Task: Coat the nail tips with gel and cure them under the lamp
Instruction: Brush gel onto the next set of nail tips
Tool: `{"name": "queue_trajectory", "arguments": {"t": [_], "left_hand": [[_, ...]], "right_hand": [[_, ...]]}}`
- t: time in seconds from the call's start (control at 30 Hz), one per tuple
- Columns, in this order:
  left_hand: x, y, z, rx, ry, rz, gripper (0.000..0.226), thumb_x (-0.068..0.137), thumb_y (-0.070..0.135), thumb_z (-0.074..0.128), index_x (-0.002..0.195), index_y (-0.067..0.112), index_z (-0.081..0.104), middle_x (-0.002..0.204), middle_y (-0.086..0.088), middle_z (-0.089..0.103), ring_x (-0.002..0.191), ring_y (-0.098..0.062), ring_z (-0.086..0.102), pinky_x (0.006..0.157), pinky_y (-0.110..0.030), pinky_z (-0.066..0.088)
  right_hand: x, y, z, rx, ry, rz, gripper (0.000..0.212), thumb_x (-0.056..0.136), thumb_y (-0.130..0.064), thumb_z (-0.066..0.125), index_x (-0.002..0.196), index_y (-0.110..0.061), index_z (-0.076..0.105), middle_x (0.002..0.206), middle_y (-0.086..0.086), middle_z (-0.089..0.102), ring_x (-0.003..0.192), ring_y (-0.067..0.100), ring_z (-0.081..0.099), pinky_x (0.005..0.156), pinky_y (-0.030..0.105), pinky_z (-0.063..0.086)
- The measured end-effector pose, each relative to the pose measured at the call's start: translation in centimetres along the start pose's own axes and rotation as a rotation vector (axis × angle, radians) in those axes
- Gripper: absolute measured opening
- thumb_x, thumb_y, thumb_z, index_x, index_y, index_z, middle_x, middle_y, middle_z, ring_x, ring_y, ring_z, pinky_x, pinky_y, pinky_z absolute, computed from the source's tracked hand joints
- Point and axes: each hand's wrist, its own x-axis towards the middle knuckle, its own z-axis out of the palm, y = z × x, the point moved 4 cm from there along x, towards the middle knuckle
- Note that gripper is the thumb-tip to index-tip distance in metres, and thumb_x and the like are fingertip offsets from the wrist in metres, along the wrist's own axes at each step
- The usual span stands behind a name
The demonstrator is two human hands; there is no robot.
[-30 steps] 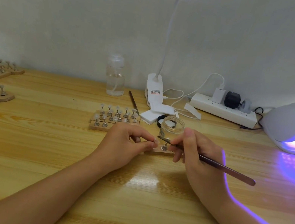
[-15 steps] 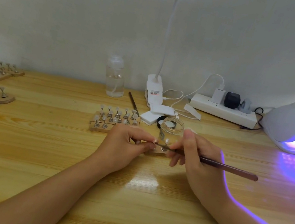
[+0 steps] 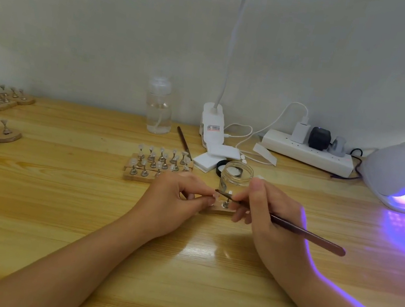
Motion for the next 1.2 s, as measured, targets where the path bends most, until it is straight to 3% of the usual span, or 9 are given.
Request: {"name": "queue_trajectory", "arguments": {"t": [0.13, 0.27, 0.4, 0.5, 0.6, 0.7, 0.87, 1.0, 1.2], "left_hand": [[-0.01, -0.10, 0.00, 0.001, 0.010, -0.033, 0.020, 0.075, 0.006, 0.070, 0.084, 0.023, 0.071, 0.078, 0.005, 0.064, 0.060, 0.003, 0.048, 0.057, -0.006, 0.035], [-0.01, -0.05, -0.04, 0.004, 0.008, -0.036, 0.018, 0.076, 0.006, 0.070, 0.083, 0.022, 0.072, 0.077, 0.005, 0.065, 0.060, 0.001, 0.047, 0.056, -0.006, 0.036], [0.02, -0.12, -0.07, 0.002, 0.018, -0.039, 0.021, 0.076, 0.004, 0.070, 0.086, 0.023, 0.071, 0.075, 0.008, 0.065, 0.061, -0.002, 0.045, 0.056, -0.006, 0.034], [0.11, -0.18, -0.05, 0.008, 0.015, -0.029, 0.021, 0.075, 0.002, 0.069, 0.088, 0.018, 0.072, 0.075, 0.006, 0.067, 0.062, -0.004, 0.047, 0.055, -0.005, 0.033], [0.10, -0.10, -0.04, -0.004, 0.006, -0.015, 0.020, 0.075, 0.000, 0.069, 0.088, 0.014, 0.072, 0.076, 0.002, 0.069, 0.058, 0.002, 0.049, 0.053, -0.003, 0.032], [0.10, -0.19, -0.06, -0.027, 0.030, -0.030, 0.018, 0.074, 0.001, 0.070, 0.087, 0.014, 0.073, 0.079, -0.001, 0.071, 0.056, 0.008, 0.051, 0.053, -0.002, 0.033], [0.15, -0.37, -0.12, -0.038, 0.049, -0.043, 0.017, 0.072, 0.002, 0.072, 0.083, 0.015, 0.073, 0.078, -0.003, 0.072, 0.057, 0.007, 0.053, 0.052, -0.002, 0.033], [0.07, -0.31, -0.14, -0.049, 0.052, -0.044, 0.014, 0.072, 0.002, 0.073, 0.083, 0.011, 0.074, 0.077, 0.001, 0.071, 0.054, 0.011, 0.053, 0.052, 0.000, 0.033], [0.11, -0.35, -0.16, -0.088, 0.048, -0.069, 0.014, 0.071, 0.004, 0.073, 0.082, 0.013, 0.074, 0.079, 0.002, 0.072, 0.055, 0.011, 0.055, 0.053, -0.001, 0.035]], "right_hand": [[-0.19, 0.13, -0.13, 0.036, 0.012, 0.051, 0.043, 0.093, -0.028, 0.044, 0.060, -0.008, 0.062, 0.056, 0.011, 0.061, 0.039, 0.016, 0.053, 0.042, 0.021, 0.044], [0.04, 0.06, -0.10, -0.032, 0.007, -0.021, 0.037, 0.095, -0.023, 0.041, 0.068, -0.010, 0.063, 0.057, 0.006, 0.061, 0.047, 0.009, 0.056, 0.050, 0.013, 0.043], [-0.21, 0.21, -0.12, 0.019, 0.004, 0.044, 0.042, 0.094, -0.027, 0.044, 0.060, -0.012, 0.061, 0.056, 0.009, 0.061, 0.038, 0.011, 0.051, 0.042, 0.018, 0.042], [-0.15, 0.06, -0.18, -0.003, 0.002, -0.020, 0.036, 0.093, -0.022, 0.041, 0.065, -0.011, 0.062, 0.056, 0.006, 0.060, 0.043, 0.009, 0.054, 0.046, 0.017, 0.043], [-0.05, 0.12, 0.02, -0.007, -0.043, -0.004, 0.037, 0.094, -0.027, 0.041, 0.069, -0.009, 0.062, 0.056, 0.002, 0.060, 0.047, 0.008, 0.057, 0.050, 0.013, 0.043], [-0.28, 0.27, 0.02, 0.051, -0.052, 0.054, 0.043, 0.095, -0.027, 0.041, 0.062, -0.008, 0.062, 0.055, 0.011, 0.061, 0.039, 0.013, 0.053, 0.042, 0.018, 0.043], [0.04, 0.06, -0.02, 0.023, -0.015, -0.015, 0.038, 0.094, -0.028, 0.041, 0.069, -0.008, 0.063, 0.058, 0.005, 0.062, 0.048, 0.010, 0.059, 0.052, 0.014, 0.045], [-0.25, 0.11, -0.13, 0.077, -0.018, 0.053, 0.042, 0.092, -0.030, 0.042, 0.060, -0.010, 0.062, 0.054, 0.011, 0.061, 0.038, 0.012, 0.052, 0.042, 0.020, 0.043], [0.10, -0.05, -0.06, 0.068, -0.002, 0.038, 0.039, 0.093, -0.029, 0.043, 0.065, -0.011, 0.062, 0.060, 0.009, 0.063, 0.044, 0.012, 0.057, 0.048, 0.015, 0.044]]}}
